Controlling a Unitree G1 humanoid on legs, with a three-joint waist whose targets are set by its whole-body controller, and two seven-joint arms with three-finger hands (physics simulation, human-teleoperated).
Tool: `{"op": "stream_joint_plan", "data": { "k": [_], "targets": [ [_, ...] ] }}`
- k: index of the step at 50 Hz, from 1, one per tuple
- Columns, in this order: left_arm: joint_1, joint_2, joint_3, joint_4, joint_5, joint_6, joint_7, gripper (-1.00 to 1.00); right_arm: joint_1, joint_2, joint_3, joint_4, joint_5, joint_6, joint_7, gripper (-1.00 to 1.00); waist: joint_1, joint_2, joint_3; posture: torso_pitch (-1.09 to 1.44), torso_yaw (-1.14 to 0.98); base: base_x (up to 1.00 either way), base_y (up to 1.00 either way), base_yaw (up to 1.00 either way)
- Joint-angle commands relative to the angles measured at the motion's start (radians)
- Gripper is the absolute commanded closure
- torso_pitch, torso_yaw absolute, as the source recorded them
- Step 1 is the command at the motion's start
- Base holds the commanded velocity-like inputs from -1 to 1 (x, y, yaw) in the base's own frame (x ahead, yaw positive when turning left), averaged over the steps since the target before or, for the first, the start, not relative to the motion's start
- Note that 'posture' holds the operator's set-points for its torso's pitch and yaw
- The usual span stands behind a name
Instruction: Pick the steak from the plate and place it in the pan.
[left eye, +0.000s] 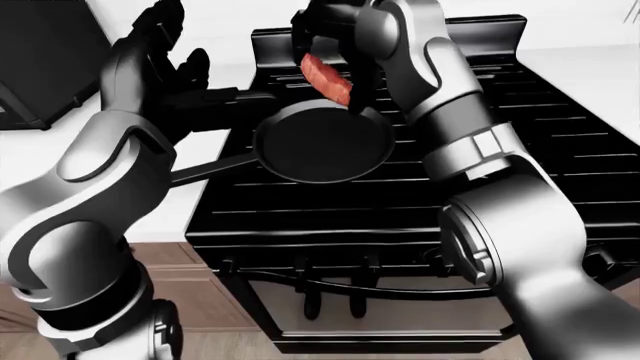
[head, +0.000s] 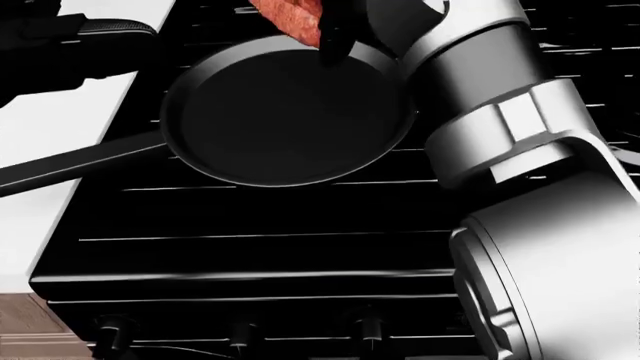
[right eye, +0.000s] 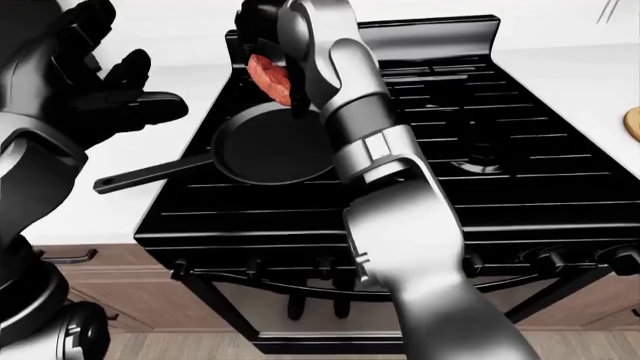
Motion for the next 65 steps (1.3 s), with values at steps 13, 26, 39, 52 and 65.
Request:
{"op": "stream_joint_plan", "data": {
  "k": [13, 26, 39, 52, 65],
  "targets": [
    [-0.042, 0.038, 0.022, -0.016, -0.055, -0.027, 0.037, -1.00, -0.092, 0.028, 0.015, 0.111, -0.007, -0.099, -0.094, 1.00, 0.002, 0.009, -0.033, 0.00, 0.00, 0.00, 0.00, 0.00],
    [-0.044, 0.061, 0.021, -0.013, -0.094, -0.042, 0.060, -1.00, -0.075, 0.048, 0.047, 0.159, -0.090, -0.166, -0.124, 1.00, 0.006, 0.011, -0.036, 0.00, 0.00, 0.00, 0.00, 0.00],
    [-0.044, 0.076, 0.019, -0.008, -0.114, -0.054, 0.072, -1.00, -0.063, 0.069, 0.054, 0.177, -0.170, -0.194, -0.168, 1.00, 0.006, 0.013, -0.037, 0.00, 0.00, 0.00, 0.00, 0.00],
    [-0.046, 0.084, 0.020, -0.004, -0.125, -0.059, 0.080, -1.00, -0.057, 0.077, 0.064, 0.195, -0.240, -0.217, -0.205, 1.00, 0.004, 0.013, -0.039, 0.00, 0.00, 0.00, 0.00, 0.00],
    [-0.041, 0.087, 0.015, -0.004, -0.126, -0.066, 0.078, -1.00, -0.027, 0.098, 0.063, 0.176, -0.280, -0.216, -0.209, 0.92, 0.002, 0.014, -0.037, 0.00, 0.00, 0.00, 0.00, 0.00]
  ]
}}
